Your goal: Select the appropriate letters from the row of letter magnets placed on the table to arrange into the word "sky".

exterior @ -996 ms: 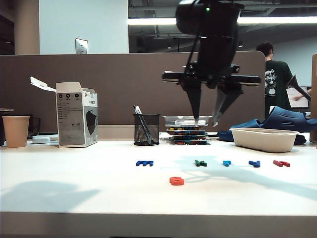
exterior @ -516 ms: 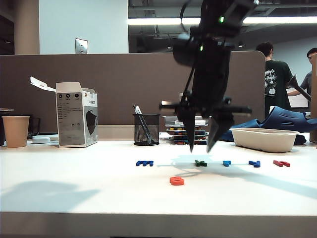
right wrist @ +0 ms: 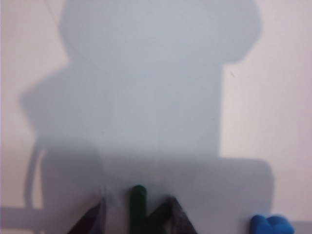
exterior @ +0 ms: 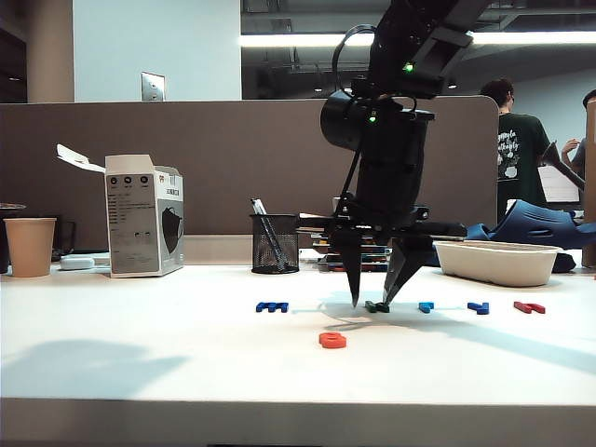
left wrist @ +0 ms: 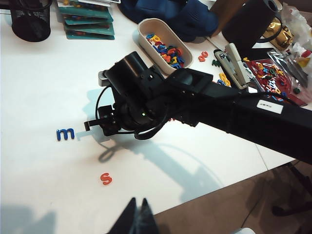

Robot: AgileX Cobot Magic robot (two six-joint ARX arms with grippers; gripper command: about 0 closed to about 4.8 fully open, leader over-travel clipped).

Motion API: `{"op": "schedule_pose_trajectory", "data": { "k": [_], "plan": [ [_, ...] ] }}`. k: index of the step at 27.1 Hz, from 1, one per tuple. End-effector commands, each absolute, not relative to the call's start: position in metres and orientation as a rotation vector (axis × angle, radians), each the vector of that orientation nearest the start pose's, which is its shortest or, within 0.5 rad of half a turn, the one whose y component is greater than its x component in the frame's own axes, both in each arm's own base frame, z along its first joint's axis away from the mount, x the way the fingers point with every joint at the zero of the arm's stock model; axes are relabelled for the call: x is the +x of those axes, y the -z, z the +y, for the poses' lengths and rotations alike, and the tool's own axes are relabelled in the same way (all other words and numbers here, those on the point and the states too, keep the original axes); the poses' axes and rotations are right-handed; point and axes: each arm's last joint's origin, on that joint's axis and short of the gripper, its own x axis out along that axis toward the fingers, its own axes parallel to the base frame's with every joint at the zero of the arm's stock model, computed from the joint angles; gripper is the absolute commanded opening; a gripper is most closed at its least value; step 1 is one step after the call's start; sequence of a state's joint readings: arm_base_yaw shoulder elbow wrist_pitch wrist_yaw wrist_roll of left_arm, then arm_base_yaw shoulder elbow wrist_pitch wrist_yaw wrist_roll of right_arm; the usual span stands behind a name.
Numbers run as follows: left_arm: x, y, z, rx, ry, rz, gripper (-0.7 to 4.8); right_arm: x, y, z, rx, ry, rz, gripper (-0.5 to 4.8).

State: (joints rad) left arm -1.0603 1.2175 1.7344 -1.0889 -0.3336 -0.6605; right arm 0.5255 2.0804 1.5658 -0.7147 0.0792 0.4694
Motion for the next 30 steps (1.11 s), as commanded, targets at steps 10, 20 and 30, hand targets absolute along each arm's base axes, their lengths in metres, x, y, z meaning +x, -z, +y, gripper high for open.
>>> {"op": "schedule_pose_trajectory", "data": {
  "k": [10,20,30],
  "plan": [
    [0.1019,-0.4744,-0.1619,-0.255,0.518,0.641,-0.05,0.3603,-0.1646,0.2066,0.002,-0.072,1.337,1.69],
    [0.1019,-0.4744,-0.1619,-0.255,0.518,0.641,-0.05,0.3601,-0.1645,0.2065,0.001,-0.071,1.340,0.86],
    [0.1019,-0.4744,-0.1619,-0.255,0.518,0.641,-0.05,0.3599,-0.1645,0.2066,0.000,-0.071,1.341,0.59]
  ]
}}
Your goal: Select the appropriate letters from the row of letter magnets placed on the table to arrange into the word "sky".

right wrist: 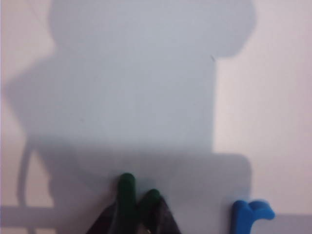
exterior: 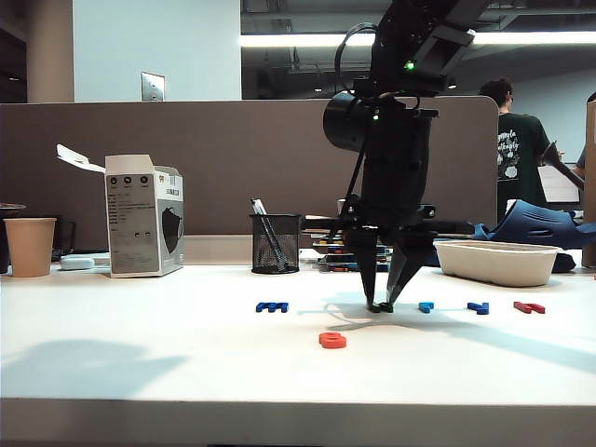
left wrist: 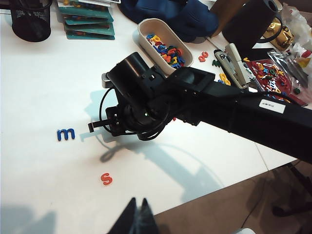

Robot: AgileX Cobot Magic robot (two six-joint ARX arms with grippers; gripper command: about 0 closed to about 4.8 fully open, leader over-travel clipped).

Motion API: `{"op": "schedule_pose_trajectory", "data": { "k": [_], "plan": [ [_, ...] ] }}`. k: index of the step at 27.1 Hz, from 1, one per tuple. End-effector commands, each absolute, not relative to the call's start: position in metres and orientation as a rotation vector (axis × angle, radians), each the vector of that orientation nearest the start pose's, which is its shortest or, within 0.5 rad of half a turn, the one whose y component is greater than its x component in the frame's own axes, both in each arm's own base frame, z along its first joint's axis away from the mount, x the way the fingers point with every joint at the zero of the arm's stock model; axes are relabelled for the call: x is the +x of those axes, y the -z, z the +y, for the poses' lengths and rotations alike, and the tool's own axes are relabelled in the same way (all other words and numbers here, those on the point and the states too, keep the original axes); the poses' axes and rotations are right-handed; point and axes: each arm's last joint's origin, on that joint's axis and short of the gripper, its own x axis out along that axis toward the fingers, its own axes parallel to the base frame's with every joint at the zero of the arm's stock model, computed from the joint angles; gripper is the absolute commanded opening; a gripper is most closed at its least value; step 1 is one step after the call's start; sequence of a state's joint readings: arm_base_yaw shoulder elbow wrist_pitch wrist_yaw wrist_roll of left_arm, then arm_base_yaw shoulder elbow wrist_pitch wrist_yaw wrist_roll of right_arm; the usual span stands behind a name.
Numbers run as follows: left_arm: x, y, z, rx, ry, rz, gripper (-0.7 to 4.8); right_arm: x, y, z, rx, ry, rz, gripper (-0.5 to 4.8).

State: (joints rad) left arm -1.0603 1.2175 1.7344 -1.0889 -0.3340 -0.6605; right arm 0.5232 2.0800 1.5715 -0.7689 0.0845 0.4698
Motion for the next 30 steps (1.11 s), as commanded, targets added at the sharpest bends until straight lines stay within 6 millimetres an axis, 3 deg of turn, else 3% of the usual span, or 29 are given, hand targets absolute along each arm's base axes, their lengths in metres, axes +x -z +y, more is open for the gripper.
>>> {"op": "schedule_pose_trajectory", "data": {
  "k": [1,13,30],
  "plan": [
    [0.102,-0.474,-0.162,-0.255,0.518,0.641,-0.05,0.360,-0.164,0.207,0.001,-0.072,1.340,0.53],
    [0.102,-0.474,-0.162,-0.255,0.518,0.641,-0.05,0.350,-0.163,0.205,-0.011,-0.080,1.449,0.57],
    [0.102,-0.474,-0.162,-0.255,0.519,0.642,-0.05,0.323,-0.175,0.229,-0.096,-0.141,1.473,0.68]
  ]
}}
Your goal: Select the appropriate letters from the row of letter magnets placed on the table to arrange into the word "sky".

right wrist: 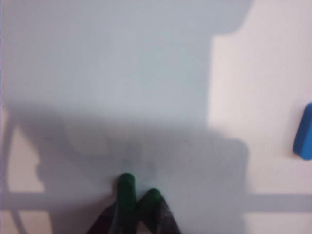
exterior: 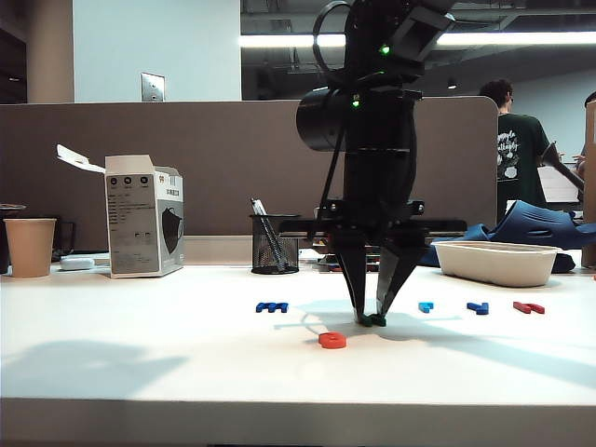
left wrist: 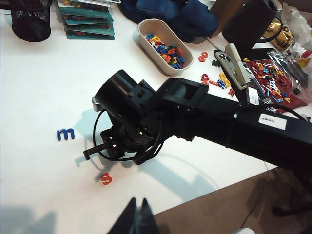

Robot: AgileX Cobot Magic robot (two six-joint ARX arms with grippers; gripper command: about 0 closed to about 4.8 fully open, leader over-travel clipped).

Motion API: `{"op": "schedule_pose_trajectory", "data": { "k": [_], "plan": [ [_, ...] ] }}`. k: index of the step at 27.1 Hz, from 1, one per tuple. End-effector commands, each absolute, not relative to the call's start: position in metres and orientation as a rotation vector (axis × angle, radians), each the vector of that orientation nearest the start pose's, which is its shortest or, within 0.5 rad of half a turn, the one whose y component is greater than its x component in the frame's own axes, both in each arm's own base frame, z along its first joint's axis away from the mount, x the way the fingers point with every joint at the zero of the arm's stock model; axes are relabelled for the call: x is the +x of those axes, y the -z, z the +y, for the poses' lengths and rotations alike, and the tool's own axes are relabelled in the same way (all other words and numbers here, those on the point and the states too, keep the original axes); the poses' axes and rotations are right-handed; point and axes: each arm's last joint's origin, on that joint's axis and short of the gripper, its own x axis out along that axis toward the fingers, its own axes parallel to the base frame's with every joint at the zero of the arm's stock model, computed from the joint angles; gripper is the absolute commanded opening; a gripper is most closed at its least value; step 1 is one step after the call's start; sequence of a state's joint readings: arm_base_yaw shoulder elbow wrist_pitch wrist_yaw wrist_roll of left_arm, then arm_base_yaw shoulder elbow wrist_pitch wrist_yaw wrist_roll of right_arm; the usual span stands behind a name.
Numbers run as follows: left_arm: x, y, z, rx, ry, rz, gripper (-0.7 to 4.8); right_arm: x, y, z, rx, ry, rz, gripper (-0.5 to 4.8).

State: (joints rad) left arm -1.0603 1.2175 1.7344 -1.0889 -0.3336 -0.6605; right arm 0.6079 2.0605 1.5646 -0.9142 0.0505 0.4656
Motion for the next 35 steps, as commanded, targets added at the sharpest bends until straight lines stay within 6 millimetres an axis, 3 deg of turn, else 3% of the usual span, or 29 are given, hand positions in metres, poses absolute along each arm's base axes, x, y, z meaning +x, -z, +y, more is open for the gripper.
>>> {"op": "schedule_pose_trajectory", "data": {
  "k": [1,14,28,32,35],
  "plan": [
    [0.102,-0.474,-0.162,-0.255,0.521,0.642,-0.05,0.322,-0.176,0.229,-0.099,-0.140,1.475,0.68],
    [0.102,-0.474,-0.162,-0.255,0.521,0.643,-0.05,0.285,-0.172,0.207,-0.046,-0.116,1.458,0.68],
    [0.102,-0.474,-0.162,-0.255,0.520,0.643,-0.05,0.268,-0.167,0.222,-0.057,-0.126,1.469,0.69],
    [0.102,-0.474,-0.162,-0.255,0.521,0.643,-0.05,0.269,-0.167,0.222,-0.055,-0.126,1.468,1.86],
    [0.102,-0.474,-0.162,-0.255,0.521,0.643,-0.05,0.269,-0.168,0.222,-0.054,-0.125,1.466,1.87]
  ]
}}
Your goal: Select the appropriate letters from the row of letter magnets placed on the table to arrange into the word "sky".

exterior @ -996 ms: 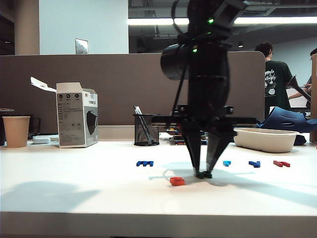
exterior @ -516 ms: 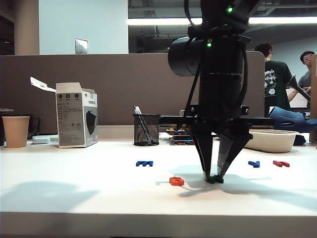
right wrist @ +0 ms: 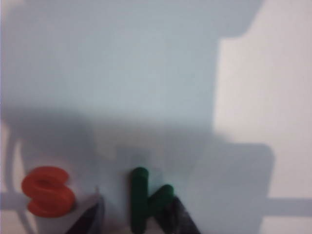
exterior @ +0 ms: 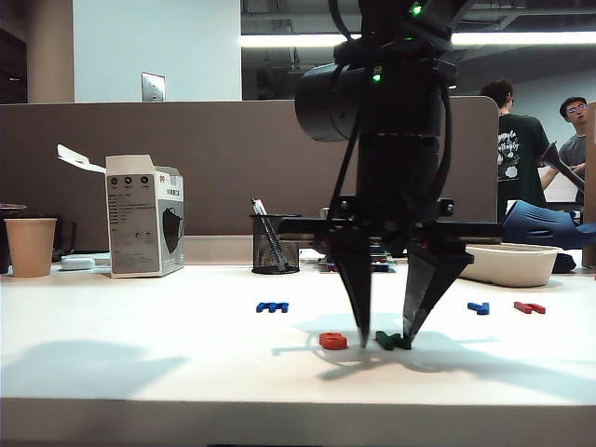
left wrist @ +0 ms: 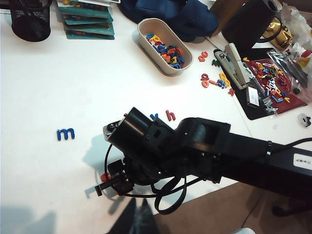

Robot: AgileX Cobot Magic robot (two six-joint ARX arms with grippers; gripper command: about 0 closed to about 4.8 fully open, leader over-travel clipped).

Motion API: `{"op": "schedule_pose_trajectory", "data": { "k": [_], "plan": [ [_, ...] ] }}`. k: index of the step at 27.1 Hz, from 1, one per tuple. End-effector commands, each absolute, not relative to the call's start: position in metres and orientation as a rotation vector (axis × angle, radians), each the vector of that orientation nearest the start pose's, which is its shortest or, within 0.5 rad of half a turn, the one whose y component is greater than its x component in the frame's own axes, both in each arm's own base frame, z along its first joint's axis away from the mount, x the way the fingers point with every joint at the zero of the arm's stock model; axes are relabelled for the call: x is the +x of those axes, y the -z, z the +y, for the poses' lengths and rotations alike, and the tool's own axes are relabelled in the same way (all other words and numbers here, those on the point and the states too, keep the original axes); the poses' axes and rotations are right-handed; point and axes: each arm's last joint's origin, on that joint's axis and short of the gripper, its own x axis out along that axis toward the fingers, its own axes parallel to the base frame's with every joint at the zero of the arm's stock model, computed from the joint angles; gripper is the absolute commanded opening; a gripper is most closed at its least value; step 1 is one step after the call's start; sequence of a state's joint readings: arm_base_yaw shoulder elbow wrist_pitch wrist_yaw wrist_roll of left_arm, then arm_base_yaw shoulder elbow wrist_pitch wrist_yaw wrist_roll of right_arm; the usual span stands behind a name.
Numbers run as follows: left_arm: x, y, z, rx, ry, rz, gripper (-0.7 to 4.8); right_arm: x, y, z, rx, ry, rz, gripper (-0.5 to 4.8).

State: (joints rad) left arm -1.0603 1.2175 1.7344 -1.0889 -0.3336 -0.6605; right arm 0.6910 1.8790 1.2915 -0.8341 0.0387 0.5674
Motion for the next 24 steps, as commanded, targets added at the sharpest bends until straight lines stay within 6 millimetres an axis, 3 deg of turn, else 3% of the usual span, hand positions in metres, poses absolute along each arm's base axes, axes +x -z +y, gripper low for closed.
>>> {"op": "schedule_pose_trajectory", "data": {
  "k": [1,7,17,24],
  "plan": [
    [0.102,-0.474,-0.162,-0.255,0.520,0.643,-0.05,0.270,-0.169,0.222,-0.053,-0.126,1.464,1.90],
    [0.102,-0.474,-0.162,-0.254,0.520,0.643,-0.05,0.273,-0.182,0.213,-0.030,-0.118,1.428,1.90],
    [0.102,-0.474,-0.162,-0.255,0.520,0.643,-0.05,0.285,-0.231,0.189,-0.005,-0.107,1.267,1.91],
    [0.102,-0.474,-0.162,-0.252,0.519,0.646,-0.05,0.321,-0.236,0.140,0.071,0.022,1.177,1.90]
  ]
}}
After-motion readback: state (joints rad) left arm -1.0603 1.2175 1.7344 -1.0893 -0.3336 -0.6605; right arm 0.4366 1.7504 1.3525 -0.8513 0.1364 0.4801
